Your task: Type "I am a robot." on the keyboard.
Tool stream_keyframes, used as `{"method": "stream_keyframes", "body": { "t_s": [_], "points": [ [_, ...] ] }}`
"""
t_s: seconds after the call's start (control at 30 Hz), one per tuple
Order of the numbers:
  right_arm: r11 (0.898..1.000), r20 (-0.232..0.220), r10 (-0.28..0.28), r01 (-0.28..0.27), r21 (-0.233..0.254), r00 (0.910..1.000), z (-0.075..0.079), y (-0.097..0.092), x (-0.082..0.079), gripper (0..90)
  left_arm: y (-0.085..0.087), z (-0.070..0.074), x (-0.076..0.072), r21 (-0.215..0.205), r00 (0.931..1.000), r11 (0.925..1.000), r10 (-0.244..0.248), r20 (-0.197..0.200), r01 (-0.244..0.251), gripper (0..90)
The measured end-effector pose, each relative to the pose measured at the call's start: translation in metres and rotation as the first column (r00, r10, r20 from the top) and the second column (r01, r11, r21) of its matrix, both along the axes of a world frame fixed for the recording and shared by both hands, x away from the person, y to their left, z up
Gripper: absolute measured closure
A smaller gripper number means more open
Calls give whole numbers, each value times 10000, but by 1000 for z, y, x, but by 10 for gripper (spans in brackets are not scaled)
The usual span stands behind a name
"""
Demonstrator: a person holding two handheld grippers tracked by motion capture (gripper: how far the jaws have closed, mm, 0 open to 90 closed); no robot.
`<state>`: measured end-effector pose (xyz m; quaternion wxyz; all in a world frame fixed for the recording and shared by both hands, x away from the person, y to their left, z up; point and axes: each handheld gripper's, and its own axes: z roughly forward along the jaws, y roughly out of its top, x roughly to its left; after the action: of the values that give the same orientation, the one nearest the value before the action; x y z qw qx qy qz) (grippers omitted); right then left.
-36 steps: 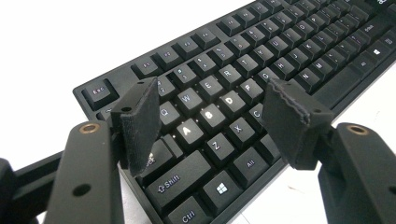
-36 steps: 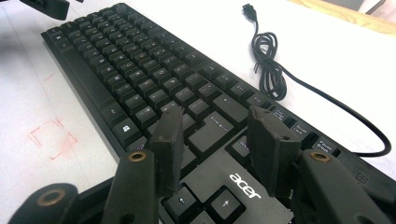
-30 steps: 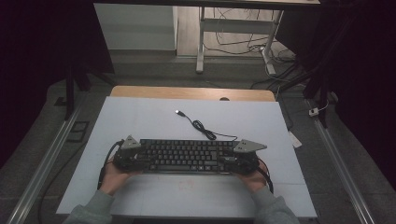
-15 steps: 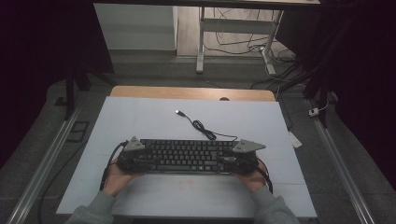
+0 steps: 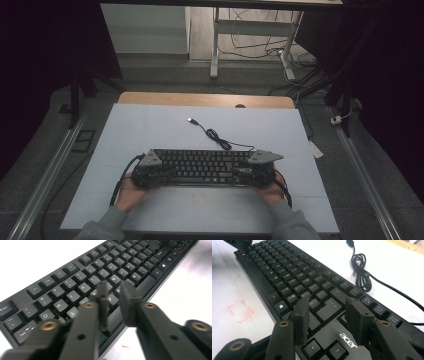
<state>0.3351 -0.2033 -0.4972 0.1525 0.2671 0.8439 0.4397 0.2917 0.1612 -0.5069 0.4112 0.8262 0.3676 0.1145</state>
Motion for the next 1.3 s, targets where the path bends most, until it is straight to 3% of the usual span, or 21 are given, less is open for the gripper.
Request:
{"method": "stream_keyframes", "body": {
  "t_s": [0.17, 0.83, 1.2, 1.3],
  "points": [
    [10000, -11, 30, -30, -25, 10000, 0, 0, 0, 547, -7, -4, 1, 227, 9994, 9993, -304, -169, 308, 884],
    [10000, -49, 37, -38, -54, 10000, -1, 2, 0, 538, -21, -16, 5, 818, 9952, 9932, -777, -588, 824, 886],
    [10000, -57, 50, -51, -71, 10000, -2, 2, 0, 535, -22, -17, 5, 835, 9953, 9931, -773, -575, 820, 886],
    [10000, -60, 53, -54, -75, 10000, -2, 2, 0, 535, -24, -19, 5, 1017, 9953, 9911, -808, -531, 859, 887]
  ]
}}
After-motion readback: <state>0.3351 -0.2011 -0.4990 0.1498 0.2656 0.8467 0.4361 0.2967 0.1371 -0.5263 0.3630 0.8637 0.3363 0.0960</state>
